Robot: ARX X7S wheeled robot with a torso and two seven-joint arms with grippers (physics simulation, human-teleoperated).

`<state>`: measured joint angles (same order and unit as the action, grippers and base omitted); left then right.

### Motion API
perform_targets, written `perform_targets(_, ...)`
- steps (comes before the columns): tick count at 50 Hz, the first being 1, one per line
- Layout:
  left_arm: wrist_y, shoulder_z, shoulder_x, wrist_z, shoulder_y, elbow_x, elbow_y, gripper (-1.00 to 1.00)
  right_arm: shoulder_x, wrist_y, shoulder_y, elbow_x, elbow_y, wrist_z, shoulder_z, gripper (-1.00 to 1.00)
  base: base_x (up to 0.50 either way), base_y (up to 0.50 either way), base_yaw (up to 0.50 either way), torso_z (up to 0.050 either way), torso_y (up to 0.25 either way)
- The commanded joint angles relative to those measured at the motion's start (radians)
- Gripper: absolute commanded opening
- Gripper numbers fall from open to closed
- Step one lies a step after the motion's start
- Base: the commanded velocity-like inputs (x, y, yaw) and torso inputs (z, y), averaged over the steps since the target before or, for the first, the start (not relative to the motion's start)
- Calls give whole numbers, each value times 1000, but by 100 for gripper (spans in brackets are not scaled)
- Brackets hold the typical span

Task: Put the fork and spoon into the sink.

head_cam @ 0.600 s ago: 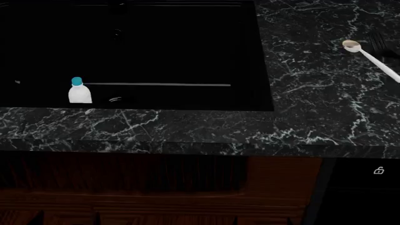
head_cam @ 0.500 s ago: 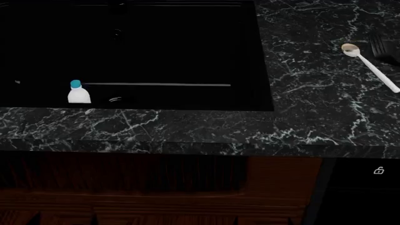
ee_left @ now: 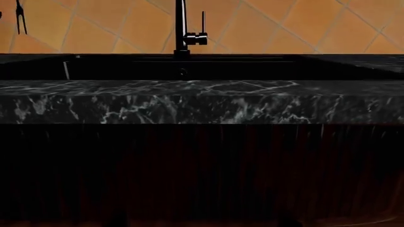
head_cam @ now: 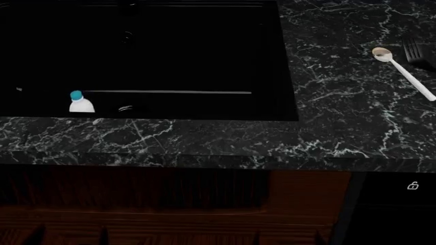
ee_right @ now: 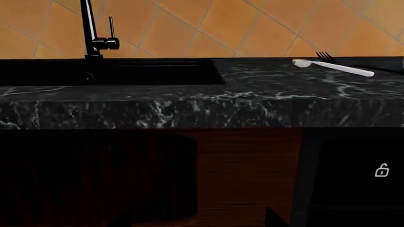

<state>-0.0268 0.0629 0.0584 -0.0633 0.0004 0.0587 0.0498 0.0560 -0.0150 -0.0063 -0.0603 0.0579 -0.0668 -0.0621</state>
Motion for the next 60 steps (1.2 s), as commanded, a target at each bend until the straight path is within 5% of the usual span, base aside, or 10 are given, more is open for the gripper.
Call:
perform_targets(1,-81,28,33,-41,5,-19,161,100,26,-54,-7,-23,147,-25,-17,100,0,0,0,0,0)
perform_targets(24,-315,25,94,-72,-148,-11,348,100,101,-248,94,-22,356,-42,-46,100,0,0,0,0,0)
perform_targets(39,-879,-68,112,-135,-416,28,521,100,143,-603,283,-113,532,-35,-19,100,0,0,0,0,0)
perform_targets(48,-998,-108,148,-142,-541,34,489,100,180,-820,422,-146,607,-32,-24,100,0,0,0,0,0)
perform_targets(60,-1068,-170,220,-139,-639,30,482,100,183,-905,560,-183,565,-19,-2,100,0,0,0,0,0)
